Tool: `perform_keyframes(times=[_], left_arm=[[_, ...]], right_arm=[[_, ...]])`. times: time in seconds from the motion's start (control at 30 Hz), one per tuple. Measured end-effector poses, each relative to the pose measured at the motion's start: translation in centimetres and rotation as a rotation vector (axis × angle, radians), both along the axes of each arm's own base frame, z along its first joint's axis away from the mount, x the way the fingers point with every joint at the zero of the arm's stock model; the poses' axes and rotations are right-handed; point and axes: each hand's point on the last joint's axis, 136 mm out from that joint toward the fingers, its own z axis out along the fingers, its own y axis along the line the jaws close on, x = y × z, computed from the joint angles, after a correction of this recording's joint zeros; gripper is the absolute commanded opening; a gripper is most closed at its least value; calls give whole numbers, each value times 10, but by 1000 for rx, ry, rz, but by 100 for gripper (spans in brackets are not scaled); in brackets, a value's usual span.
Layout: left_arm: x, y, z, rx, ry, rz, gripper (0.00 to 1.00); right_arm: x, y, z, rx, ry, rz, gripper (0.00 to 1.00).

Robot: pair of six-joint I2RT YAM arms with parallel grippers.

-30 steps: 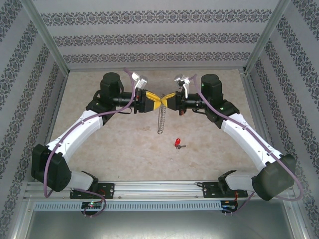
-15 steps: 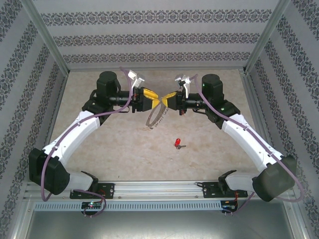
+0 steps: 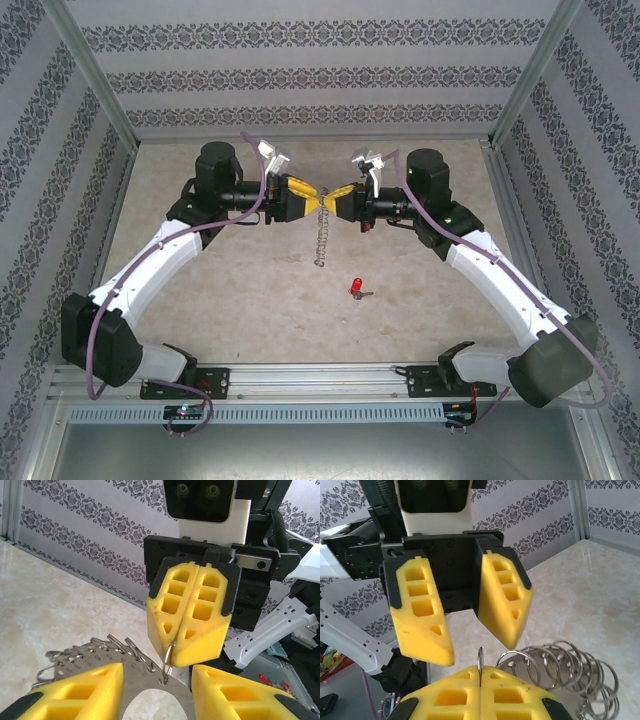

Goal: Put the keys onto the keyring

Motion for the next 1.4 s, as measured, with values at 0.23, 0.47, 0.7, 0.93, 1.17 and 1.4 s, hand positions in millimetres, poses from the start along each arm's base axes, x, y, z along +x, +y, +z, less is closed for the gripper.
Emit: perform_keyframes(times=[0.23, 0.47, 0.7, 0.93, 1.17, 1.4], left_arm=[[-2, -3, -3, -2, 20, -20, 35], [-3, -5, 1, -13, 4, -25, 33], [-8, -11, 3, -20, 7, -56, 25], [-10, -11, 2, -20, 12, -65, 17], [-9, -11, 2, -20, 6, -64, 18], [-8, -11, 2, -18, -2, -60, 0]], right_arm=[[-2, 2, 1, 3, -6, 7, 0], [-2, 2, 1, 3, -6, 7, 0], [-2, 2, 1, 3, -6, 7, 0], [-1, 2, 1, 2, -5, 5, 0], [0, 0, 1, 2, -5, 0, 0], [1, 0, 1, 2, -5, -3, 0]])
